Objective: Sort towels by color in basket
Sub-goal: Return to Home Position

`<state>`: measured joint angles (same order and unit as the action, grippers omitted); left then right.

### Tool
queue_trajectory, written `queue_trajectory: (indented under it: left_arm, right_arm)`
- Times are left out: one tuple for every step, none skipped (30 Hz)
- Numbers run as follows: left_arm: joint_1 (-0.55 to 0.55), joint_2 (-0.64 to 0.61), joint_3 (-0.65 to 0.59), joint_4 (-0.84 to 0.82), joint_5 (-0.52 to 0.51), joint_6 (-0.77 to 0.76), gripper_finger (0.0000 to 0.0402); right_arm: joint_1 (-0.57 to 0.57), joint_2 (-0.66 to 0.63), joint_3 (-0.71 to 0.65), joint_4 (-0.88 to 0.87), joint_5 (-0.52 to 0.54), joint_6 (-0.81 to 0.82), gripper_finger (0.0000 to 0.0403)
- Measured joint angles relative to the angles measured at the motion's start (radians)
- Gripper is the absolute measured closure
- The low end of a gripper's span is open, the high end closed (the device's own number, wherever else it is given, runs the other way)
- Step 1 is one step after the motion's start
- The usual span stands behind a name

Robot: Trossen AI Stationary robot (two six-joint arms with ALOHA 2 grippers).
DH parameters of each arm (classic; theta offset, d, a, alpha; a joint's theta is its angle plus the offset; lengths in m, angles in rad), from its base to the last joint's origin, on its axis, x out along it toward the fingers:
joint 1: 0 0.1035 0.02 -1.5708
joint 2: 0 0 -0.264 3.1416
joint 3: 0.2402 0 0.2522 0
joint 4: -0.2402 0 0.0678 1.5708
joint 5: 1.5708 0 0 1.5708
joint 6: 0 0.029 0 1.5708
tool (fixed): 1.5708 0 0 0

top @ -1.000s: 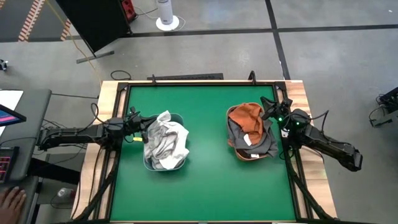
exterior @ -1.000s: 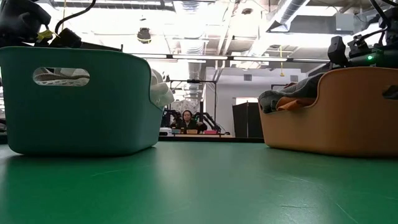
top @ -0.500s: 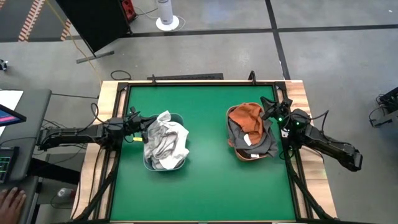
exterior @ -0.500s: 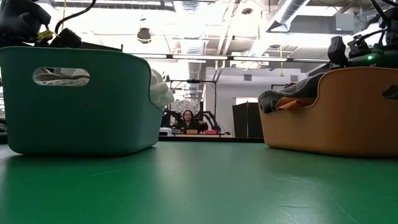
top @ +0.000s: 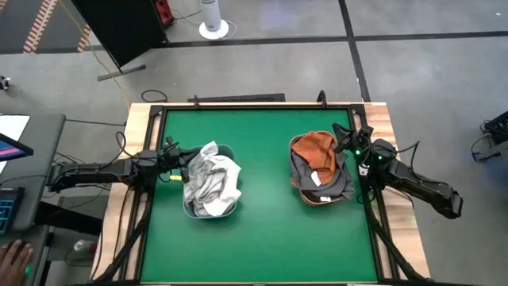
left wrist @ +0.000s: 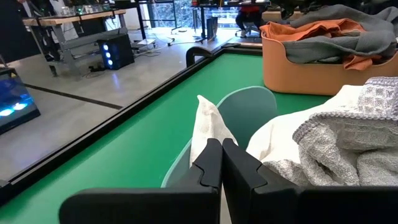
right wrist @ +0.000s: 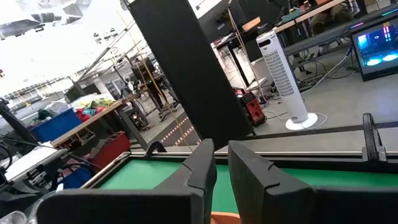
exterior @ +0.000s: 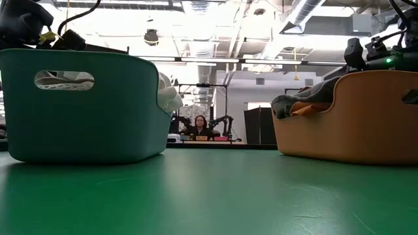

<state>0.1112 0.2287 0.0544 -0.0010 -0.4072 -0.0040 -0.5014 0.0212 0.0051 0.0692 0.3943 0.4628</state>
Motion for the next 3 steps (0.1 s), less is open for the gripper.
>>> queue_trajectory:
  left_arm:
    - [0.0, 0.0, 0.0, 0.0, 0.0, 0.0, 0.0401]
    - [0.0, 0.0, 0.0, 0.0, 0.0, 0.0, 0.0401]
    - [0.0, 0.0, 0.0, 0.0, 0.0, 0.0, 0.0401]
  right_arm:
    - [0.0, 0.0, 0.0, 0.0, 0.0, 0.0, 0.0327]
    - [0.0, 0.0, 0.0, 0.0, 0.0, 0.0, 0.0327]
    - [0.0, 0.0, 0.0, 0.0, 0.0, 0.0, 0.0327]
